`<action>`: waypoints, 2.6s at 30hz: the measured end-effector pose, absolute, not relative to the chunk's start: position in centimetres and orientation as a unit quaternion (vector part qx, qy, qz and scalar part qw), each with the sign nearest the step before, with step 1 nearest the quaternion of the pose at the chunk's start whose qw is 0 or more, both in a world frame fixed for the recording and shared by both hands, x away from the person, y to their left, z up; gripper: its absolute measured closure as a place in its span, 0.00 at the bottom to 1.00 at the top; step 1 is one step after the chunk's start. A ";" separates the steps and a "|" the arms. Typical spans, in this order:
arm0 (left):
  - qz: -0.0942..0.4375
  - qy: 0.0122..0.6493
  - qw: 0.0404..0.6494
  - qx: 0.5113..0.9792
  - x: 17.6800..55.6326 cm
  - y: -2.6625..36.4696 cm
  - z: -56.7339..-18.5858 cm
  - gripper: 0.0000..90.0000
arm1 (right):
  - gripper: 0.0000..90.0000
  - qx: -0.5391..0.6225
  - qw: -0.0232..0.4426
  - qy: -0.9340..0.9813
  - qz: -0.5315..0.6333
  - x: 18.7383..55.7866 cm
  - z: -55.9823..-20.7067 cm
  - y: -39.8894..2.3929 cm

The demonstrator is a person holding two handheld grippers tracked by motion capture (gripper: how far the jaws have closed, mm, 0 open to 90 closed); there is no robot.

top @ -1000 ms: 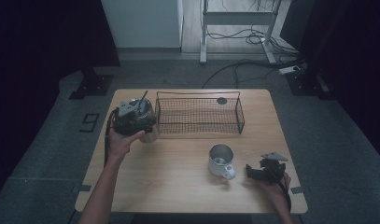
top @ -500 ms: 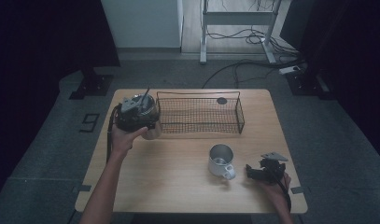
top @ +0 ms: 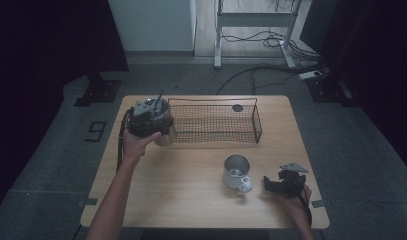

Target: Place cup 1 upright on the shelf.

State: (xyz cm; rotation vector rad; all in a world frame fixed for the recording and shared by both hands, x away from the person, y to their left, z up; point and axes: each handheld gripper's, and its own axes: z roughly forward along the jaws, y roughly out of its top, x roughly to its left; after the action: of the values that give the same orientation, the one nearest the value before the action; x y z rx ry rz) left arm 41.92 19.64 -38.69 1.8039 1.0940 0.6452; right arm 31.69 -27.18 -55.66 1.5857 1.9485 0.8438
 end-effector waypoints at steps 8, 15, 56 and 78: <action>0.255 0.446 0.453 0.729 42.6 19.1 -38.7 0.05 | 0.03 0.582 0.244 0.712 0.309 31.7 -55.6 -27.2; 0.254 0.441 0.456 0.730 43.2 18.3 -38.3 0.05 | 0.03 0.582 0.244 0.712 0.309 31.7 -55.6 -27.2; 0.248 0.432 0.454 0.739 46.2 15.4 -37.4 0.05 | 0.04 0.583 0.245 0.711 0.309 31.6 -55.6 -27.2; 0.238 0.436 0.443 0.746 48.3 13.5 -38.2 0.05 | 0.04 0.583 0.245 0.711 0.308 31.6 -55.6 -27.2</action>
State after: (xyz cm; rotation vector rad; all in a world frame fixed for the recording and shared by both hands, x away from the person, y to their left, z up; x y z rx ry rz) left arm 48.26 13.45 -38.17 1.8509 1.0803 0.5898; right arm 31.64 -27.21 -55.63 1.5914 1.9397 0.8420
